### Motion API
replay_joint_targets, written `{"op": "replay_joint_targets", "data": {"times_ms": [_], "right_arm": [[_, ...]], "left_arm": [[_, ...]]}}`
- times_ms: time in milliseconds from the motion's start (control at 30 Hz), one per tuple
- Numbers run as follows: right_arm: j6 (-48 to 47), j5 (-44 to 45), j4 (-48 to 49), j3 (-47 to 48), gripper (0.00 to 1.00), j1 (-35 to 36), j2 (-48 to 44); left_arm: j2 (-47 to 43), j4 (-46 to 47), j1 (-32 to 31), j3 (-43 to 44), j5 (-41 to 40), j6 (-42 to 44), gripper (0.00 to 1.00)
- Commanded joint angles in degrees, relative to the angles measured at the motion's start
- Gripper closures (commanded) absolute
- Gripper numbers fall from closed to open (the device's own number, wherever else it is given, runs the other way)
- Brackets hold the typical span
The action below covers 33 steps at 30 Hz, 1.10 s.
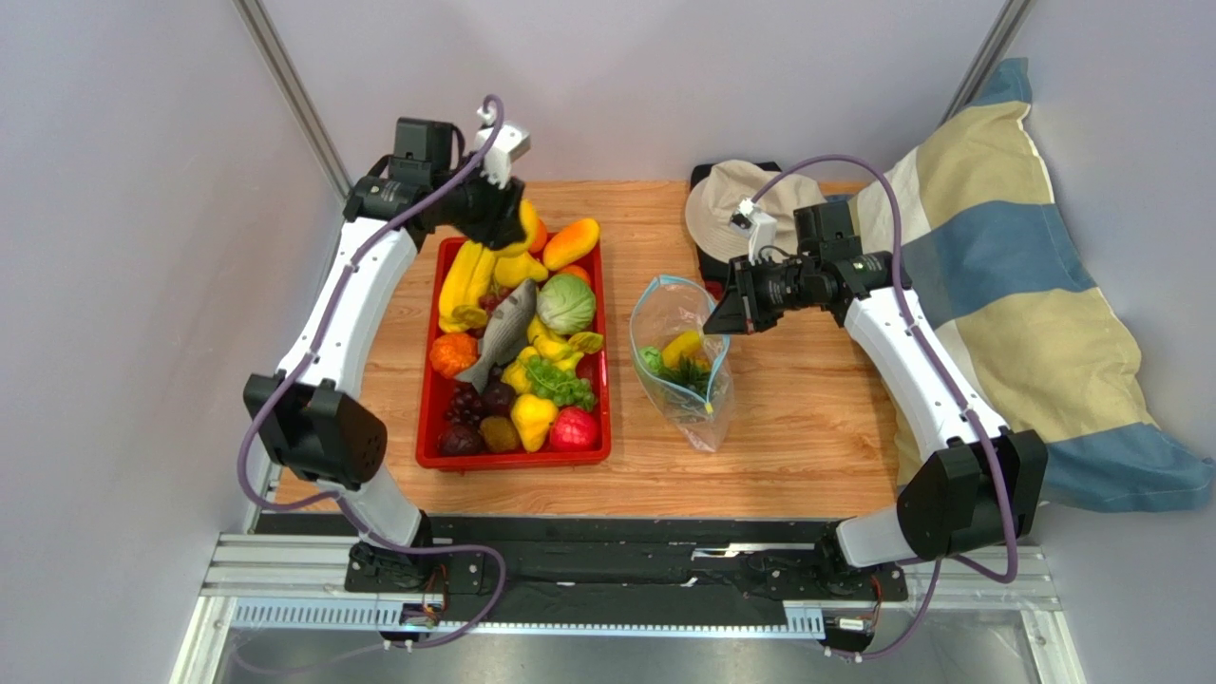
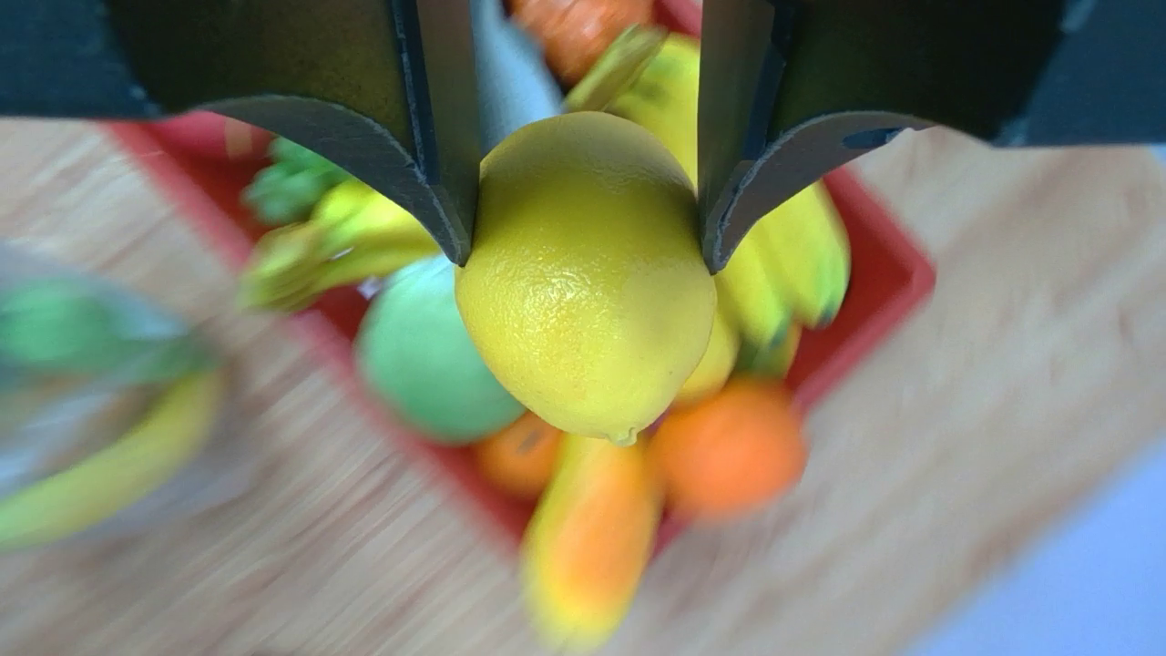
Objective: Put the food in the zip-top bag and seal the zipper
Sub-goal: Pick up the fake fruit from the bin, then place the fake fruit in the zipper food storage bag.
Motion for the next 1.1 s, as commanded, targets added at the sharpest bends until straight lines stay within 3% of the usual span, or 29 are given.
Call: {"op": "replay_joint_targets", "data": {"times_ms": [0, 133, 333, 600, 700, 800, 867, 1067], "right_arm": [[-1.08, -0.90, 0.41, 2.98, 1.00, -0.16, 0.03], [0.14, -1.25, 1.02, 3.34, 1.00, -0.16, 0.29], [0.94, -1.34, 1.46, 4.56, 1.00, -0.43, 1.34], [-0.38, 0.16, 1.29, 4.39, 1.00, -2.01, 0.38], [-0.99, -0.02, 1.38, 4.04, 1.00, -2.45, 0.03], [-1.61, -0.02, 1.11, 3.87, 1.00, -2.71, 0.03], [-1.79, -0.11, 0.94, 3.78, 1.00, -2.97, 0.03], [-3.19, -0.11, 0.59, 3.78, 1.00, -3.76, 0.03]], "left_arm": [[-5.56, 2.30, -10.28, 6.32, 10.48, -6.38, 0.70], [-5.83, 7.46, -18.81, 4.76, 15.23, -11.49, 0.70], [-3.02, 13.28, -29.53, 0.89, 14.54, -13.52, 0.67], [3.48, 20.14, -31.57, -2.28, 9.62, -16.69, 0.64], [6.29, 20.94, -32.19, -1.07, 6.72, -16.42, 0.53], [8.23, 19.53, -32.45, 0.70, 4.00, -16.42, 0.33], [7.37, 19.26, -32.36, 0.88, 3.29, -15.81, 0.01], [-0.88, 17.95, -30.44, 1.40, 6.35, -16.76, 0.01]]}}
